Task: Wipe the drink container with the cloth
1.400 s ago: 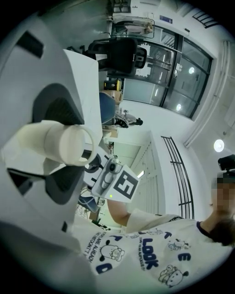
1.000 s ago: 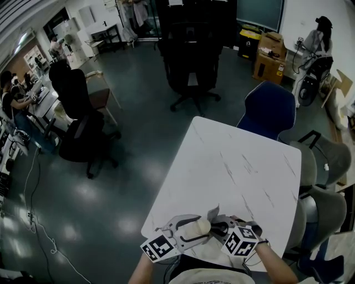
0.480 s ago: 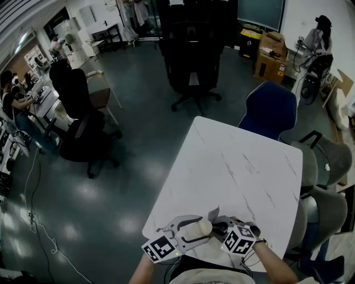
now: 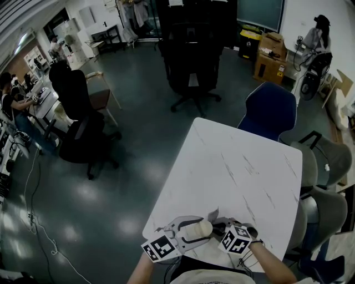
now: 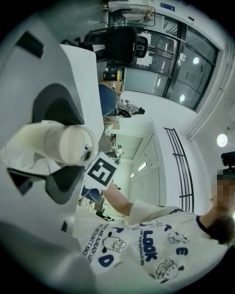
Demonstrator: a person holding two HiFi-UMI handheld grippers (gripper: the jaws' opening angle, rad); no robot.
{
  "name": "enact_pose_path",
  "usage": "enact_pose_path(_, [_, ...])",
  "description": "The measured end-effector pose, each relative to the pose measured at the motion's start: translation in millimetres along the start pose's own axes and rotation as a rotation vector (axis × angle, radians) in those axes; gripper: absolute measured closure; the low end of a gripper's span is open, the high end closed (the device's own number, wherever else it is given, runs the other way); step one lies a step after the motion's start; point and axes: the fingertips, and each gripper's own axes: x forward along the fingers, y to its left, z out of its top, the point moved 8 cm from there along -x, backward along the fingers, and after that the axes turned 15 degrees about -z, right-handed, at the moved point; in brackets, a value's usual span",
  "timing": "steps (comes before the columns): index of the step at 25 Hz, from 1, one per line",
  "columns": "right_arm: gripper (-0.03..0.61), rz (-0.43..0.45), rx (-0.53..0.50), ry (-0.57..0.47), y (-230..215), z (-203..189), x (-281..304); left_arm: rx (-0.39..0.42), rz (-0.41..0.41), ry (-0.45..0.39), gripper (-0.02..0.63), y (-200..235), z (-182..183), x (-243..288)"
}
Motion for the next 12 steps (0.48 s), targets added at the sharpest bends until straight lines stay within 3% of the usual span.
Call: enact_pose_path(12, [0.522,0.005,0.009,0.017,3,-9,12,0.025,-0.046,0.006,0.339,2,2,0])
